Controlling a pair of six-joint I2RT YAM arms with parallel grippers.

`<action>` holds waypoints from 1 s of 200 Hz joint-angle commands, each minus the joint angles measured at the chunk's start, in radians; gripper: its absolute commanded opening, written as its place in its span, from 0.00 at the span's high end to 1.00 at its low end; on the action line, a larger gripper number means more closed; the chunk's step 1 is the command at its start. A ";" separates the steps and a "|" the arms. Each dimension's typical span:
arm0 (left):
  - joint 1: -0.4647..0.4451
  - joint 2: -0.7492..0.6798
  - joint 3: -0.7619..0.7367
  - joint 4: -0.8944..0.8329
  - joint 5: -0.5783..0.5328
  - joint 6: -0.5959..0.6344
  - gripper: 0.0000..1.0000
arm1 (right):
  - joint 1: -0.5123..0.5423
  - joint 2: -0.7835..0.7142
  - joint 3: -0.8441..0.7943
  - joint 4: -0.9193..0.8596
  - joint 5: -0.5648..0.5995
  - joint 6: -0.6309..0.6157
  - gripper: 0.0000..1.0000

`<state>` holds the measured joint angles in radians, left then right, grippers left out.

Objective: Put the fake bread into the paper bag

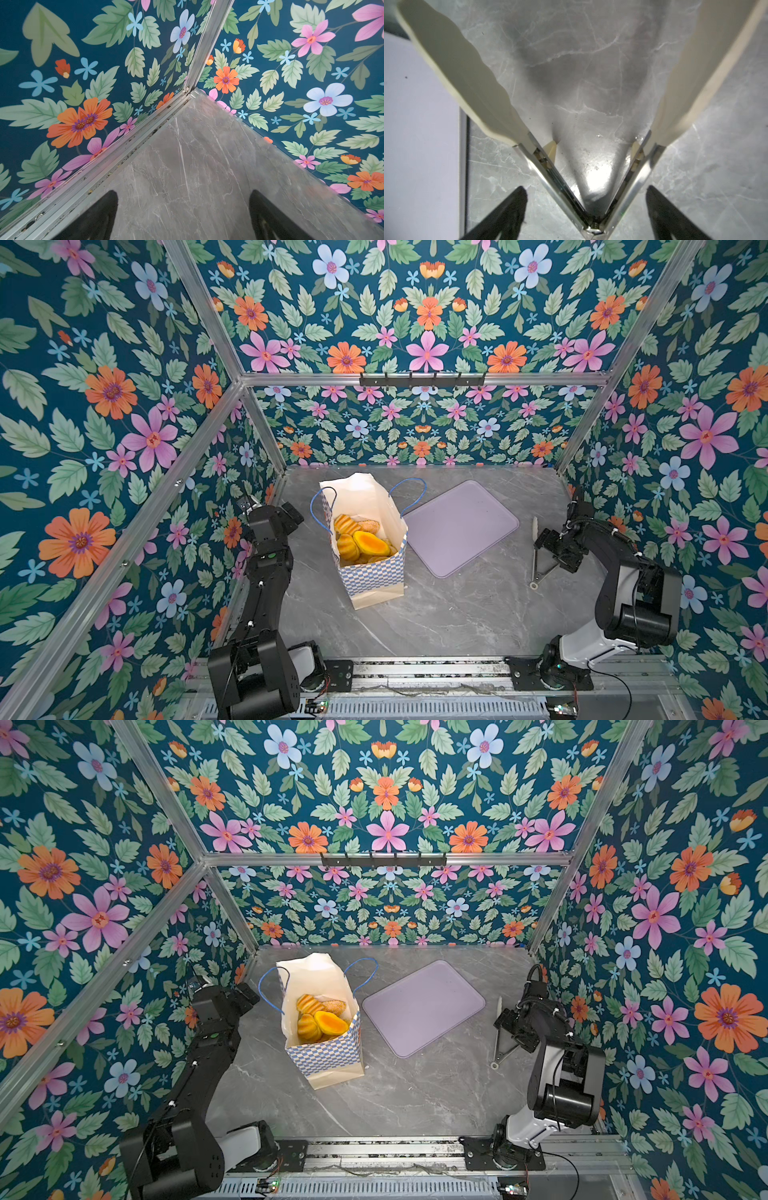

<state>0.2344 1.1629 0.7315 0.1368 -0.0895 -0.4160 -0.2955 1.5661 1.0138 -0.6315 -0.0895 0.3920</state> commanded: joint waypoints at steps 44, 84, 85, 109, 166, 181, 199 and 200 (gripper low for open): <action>0.000 -0.008 -0.103 0.151 -0.052 0.054 0.00 | 0.061 -0.288 0.000 0.076 0.112 0.022 0.01; 0.000 0.015 -0.218 0.294 -0.080 0.065 0.00 | 0.151 -0.558 -0.211 0.449 0.234 -0.015 0.01; 0.000 0.017 -0.220 0.298 -0.081 0.066 0.00 | 0.151 -0.563 -0.218 0.462 0.234 -0.015 0.01; -0.002 0.059 -0.290 0.409 -0.082 0.089 0.00 | 0.151 -0.655 -0.410 0.721 0.238 -0.089 0.01; -0.111 0.196 -0.440 0.784 -0.211 0.193 0.00 | 0.197 -0.606 -0.718 1.131 0.262 -0.168 0.01; -0.167 0.250 -0.477 0.927 -0.264 0.239 0.00 | 0.234 -0.550 -0.771 1.255 0.290 -0.221 0.01; -0.213 0.306 -0.532 1.091 -0.288 0.247 0.00 | 0.247 -0.459 -0.801 1.377 0.281 -0.258 0.01; -0.217 0.315 -0.537 1.108 -0.294 0.252 0.00 | 0.247 -0.454 -0.802 1.384 0.280 -0.259 0.01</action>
<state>0.0639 1.4139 0.2497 0.9188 -0.2901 -0.2310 -0.0620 1.0359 0.2413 0.4683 0.1680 0.2188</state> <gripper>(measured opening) 0.998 0.988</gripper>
